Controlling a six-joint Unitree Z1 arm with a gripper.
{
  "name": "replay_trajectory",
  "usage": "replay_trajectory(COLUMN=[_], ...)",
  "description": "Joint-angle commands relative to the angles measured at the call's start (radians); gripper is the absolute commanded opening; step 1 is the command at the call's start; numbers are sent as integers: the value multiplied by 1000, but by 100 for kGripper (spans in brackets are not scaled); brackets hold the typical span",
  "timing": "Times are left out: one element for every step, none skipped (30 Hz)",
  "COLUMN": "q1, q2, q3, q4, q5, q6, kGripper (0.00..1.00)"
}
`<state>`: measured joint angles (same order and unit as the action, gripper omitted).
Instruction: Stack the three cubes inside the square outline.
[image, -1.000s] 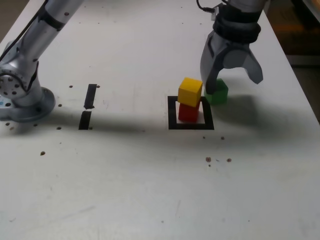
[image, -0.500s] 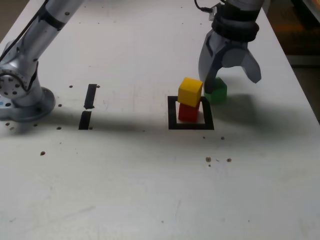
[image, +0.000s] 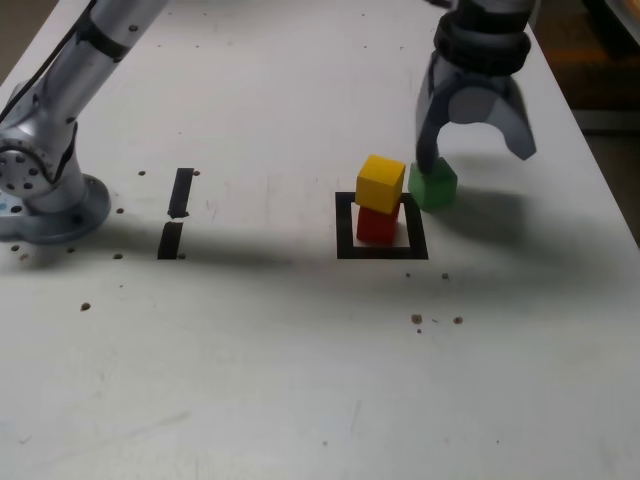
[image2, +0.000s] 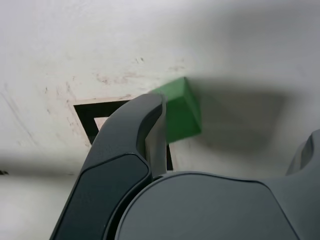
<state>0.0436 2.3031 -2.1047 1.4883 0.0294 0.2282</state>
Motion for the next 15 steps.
replay_trajectory(q1=[-15, -22, -28, -34, -41, -49, -56, -64, -71, -79, -85, -91, -95, -98, -100], q2=[-24, -33, -43, -54, -67, -81, -96, -113, -130, -148, -166, -184, -200, -215, -233], q3=[1, 7, 16, 28, 42, 60, 81, 105, 131, 161, 194, 229, 266, 304, 355], q4=[0, -1, -1, -3, -5, -8, -13, -21, -33, -47, -64, -86, -111, -139, -179], q5=[14, 22, 31, 42, 55, 70, 86, 102, 118, 133, 147, 159, 168, 176, 182], q6=[68, 99, 131, 162, 193, 224, 254, 286, 320, 353, 384, 415, 445, 474, 510], kGripper=[96, 96, 97, 97, 98, 99, 99, 100, 100, 100, 100, 100, 100, 100, 99])
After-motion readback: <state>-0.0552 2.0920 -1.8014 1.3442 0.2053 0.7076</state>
